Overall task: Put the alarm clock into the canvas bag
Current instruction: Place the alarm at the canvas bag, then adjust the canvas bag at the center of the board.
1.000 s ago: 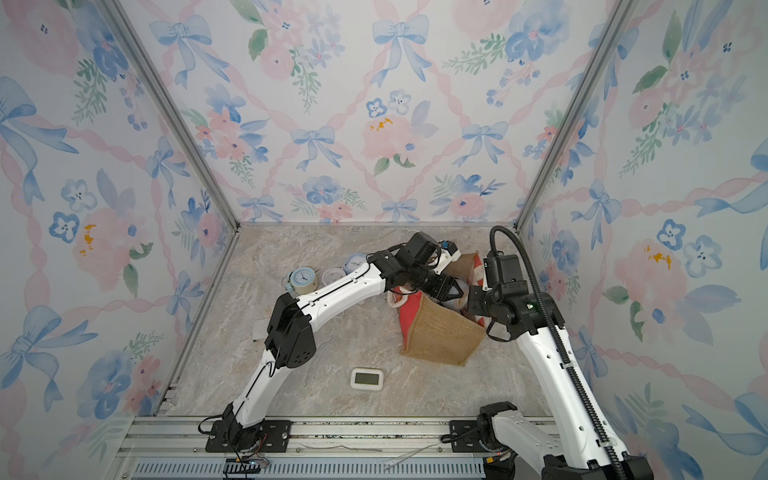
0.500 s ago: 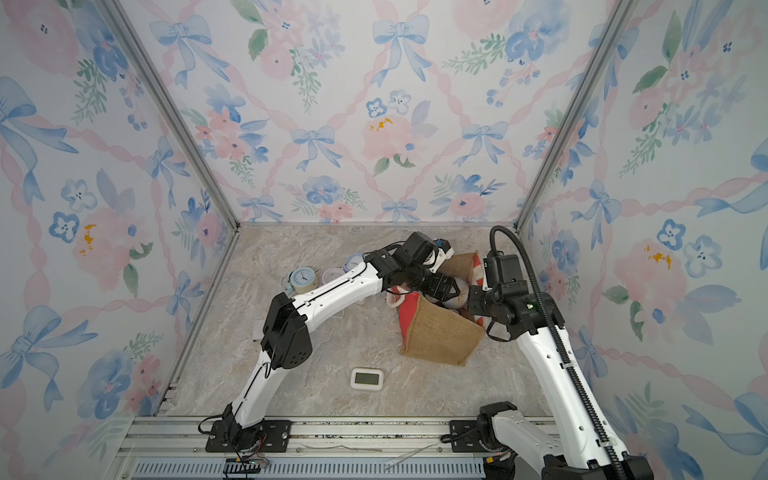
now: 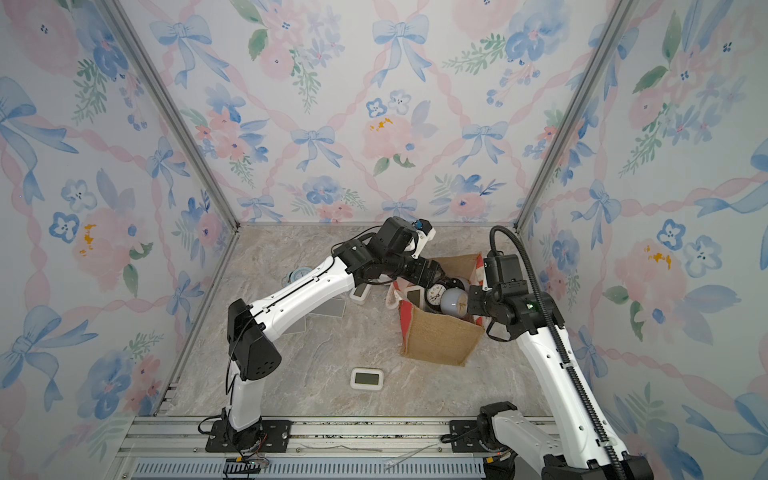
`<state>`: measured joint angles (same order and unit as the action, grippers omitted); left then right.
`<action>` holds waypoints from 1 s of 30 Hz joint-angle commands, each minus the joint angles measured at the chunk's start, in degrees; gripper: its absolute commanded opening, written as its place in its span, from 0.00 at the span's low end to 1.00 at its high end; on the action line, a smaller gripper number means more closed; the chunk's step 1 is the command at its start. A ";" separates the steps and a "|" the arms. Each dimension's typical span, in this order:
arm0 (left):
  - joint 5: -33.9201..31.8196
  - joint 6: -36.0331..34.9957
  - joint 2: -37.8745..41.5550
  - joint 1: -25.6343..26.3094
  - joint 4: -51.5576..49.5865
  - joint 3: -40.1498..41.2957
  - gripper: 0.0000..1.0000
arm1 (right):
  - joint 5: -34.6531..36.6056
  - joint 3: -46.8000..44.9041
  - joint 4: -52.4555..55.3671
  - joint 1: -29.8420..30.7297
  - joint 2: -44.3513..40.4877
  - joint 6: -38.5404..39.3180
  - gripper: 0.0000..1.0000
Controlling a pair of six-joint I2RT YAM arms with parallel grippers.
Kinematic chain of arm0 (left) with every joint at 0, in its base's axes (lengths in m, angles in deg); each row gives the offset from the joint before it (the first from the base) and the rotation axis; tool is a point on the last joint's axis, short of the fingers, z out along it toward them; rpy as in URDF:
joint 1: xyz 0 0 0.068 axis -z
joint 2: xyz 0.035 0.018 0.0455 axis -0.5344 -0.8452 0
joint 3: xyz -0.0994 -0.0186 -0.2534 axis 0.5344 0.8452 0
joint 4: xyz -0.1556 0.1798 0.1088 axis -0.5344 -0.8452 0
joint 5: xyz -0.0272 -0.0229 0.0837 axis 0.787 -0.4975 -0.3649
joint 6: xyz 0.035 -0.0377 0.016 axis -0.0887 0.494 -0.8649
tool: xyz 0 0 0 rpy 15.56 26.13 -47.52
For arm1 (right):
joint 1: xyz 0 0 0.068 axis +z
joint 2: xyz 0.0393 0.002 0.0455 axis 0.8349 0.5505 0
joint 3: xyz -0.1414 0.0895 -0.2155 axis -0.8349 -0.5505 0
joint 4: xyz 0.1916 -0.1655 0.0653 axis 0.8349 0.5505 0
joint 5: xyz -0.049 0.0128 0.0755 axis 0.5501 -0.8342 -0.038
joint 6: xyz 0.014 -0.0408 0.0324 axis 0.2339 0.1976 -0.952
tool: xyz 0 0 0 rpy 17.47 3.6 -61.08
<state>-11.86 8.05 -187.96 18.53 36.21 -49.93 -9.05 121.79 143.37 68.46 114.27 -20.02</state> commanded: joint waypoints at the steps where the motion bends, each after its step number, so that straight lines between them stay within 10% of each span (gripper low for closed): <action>1: -0.76 -1.47 2.87 -0.20 -0.74 3.30 0.85 | 0.14 -0.22 0.41 0.45 0.21 0.17 0.19; 12: -1.68 -2.22 10.66 0.85 -1.63 13.41 0.80 | 0.22 0.26 2.87 0.45 0.11 -1.33 0.53; 21: -11.11 1.50 18.37 -1.60 -1.56 19.88 0.85 | 0.06 -0.99 1.81 0.45 0.27 -1.99 0.56; 30: -5.72 1.79 7.01 -5.11 -1.65 14.19 0.80 | -0.58 1.21 -1.33 -1.02 4.80 -2.43 0.52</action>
<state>-19.31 9.36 -176.79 14.18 34.94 -33.96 -9.12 121.44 143.26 68.20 117.86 -21.77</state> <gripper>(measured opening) 0.815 0.522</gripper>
